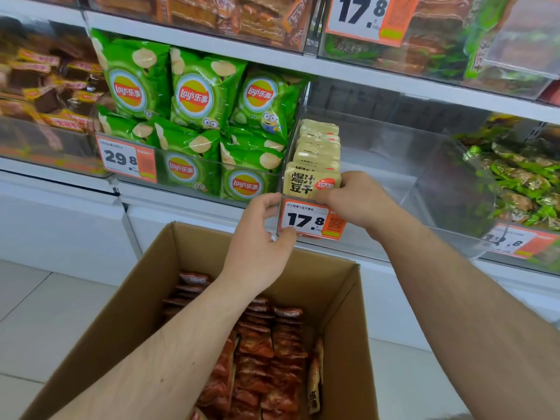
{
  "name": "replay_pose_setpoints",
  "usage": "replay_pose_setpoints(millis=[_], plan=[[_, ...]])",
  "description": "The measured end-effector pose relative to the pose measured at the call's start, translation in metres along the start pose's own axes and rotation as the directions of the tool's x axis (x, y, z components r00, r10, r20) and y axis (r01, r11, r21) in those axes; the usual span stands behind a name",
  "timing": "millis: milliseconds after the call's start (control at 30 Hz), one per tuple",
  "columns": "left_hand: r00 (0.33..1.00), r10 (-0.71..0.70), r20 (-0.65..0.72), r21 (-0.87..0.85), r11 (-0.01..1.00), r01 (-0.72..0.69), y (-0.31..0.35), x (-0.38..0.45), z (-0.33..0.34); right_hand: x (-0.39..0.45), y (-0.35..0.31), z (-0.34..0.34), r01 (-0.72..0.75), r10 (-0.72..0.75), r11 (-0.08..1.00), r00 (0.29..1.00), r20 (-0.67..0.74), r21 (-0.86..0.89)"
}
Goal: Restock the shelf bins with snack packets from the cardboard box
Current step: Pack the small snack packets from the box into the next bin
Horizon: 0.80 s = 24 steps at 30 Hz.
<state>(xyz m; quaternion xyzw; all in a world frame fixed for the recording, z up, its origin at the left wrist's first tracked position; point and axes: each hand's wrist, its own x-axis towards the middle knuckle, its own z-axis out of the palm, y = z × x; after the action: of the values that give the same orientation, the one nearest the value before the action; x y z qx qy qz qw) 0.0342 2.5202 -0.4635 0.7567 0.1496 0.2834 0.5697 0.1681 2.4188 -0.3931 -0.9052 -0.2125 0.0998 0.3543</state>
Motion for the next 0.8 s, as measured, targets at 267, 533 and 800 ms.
replay_pose_setpoints(millis=[267,533,800], plan=[[0.999,-0.032,0.025,0.021,0.999,0.031,-0.006,-0.006,-0.008,-0.007,0.004,-0.002,0.003,0.000,1.000,0.981,-0.192,0.017],[0.998,-0.043,0.051,0.024,0.999,0.042,-0.016,-0.007,-0.009,-0.013,0.010,0.001,-0.007,-0.004,0.995,0.994,-0.106,-0.101],[0.950,-0.305,0.060,0.138,0.946,0.295,-0.098,-0.023,-0.036,-0.072,0.034,0.088,0.460,-0.546,0.794,0.827,-0.134,-0.397]])
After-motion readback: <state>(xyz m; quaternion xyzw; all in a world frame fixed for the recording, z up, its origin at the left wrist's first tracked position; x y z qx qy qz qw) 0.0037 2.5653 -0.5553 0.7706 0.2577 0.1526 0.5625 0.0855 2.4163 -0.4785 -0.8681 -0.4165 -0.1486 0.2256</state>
